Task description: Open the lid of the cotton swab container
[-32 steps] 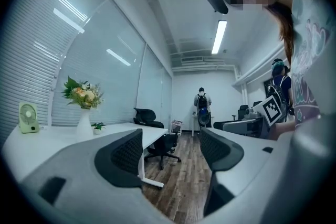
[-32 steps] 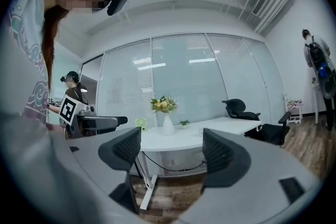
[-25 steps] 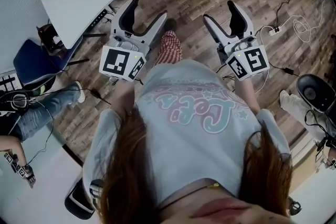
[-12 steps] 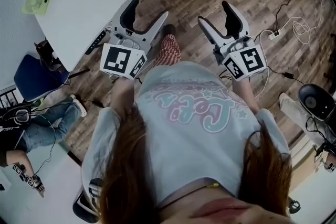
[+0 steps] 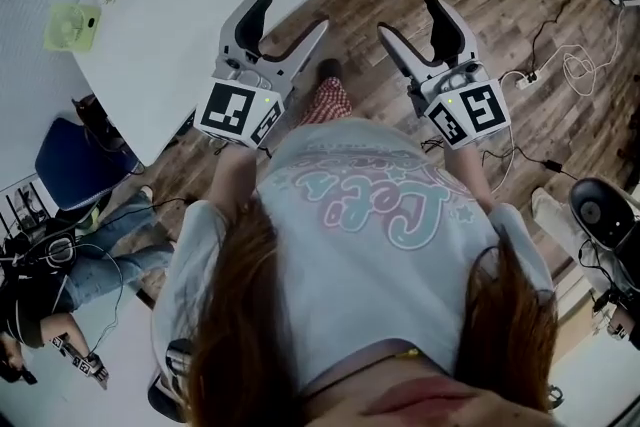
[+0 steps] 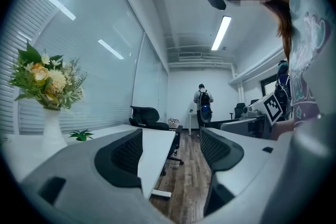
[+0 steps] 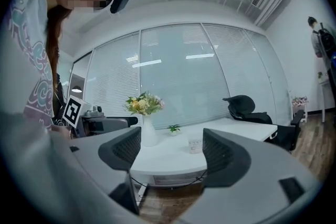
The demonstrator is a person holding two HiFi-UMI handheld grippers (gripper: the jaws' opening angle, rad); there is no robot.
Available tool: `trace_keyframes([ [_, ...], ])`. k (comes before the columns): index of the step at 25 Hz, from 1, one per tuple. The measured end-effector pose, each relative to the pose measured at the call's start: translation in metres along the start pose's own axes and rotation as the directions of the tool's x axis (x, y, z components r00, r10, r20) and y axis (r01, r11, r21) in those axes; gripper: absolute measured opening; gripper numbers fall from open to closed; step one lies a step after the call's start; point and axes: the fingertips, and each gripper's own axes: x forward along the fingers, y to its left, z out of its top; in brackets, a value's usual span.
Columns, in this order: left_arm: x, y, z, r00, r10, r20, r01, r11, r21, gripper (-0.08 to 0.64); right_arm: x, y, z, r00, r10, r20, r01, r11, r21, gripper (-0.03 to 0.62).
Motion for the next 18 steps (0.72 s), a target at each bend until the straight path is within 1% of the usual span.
trace_keyframes([
  [3,0.017,0.017,0.000,1.000,-0.022,0.003,0.022,1.000,-0.013,0.322,0.019,-0.012,0.005,1.000,-0.018,0.005,0.018,1.000,-0.006,0.359],
  [9,0.042,0.037,0.001,0.999,-0.047,0.012,0.047,0.999,-0.006,0.322,0.039,-0.031,0.005,0.999,-0.052,0.009,0.052,0.999,-0.008,0.357],
  [14,0.063,0.055,0.007,0.998,-0.064,0.010,0.064,0.998,-0.008,0.322,0.059,-0.047,0.014,0.998,-0.067,0.013,0.067,0.998,-0.006,0.357],
  [18,0.071,0.073,0.001,0.997,-0.074,0.010,0.074,0.997,-0.017,0.322,0.079,-0.052,0.012,0.997,-0.076,0.011,0.076,0.997,-0.010,0.357],
])
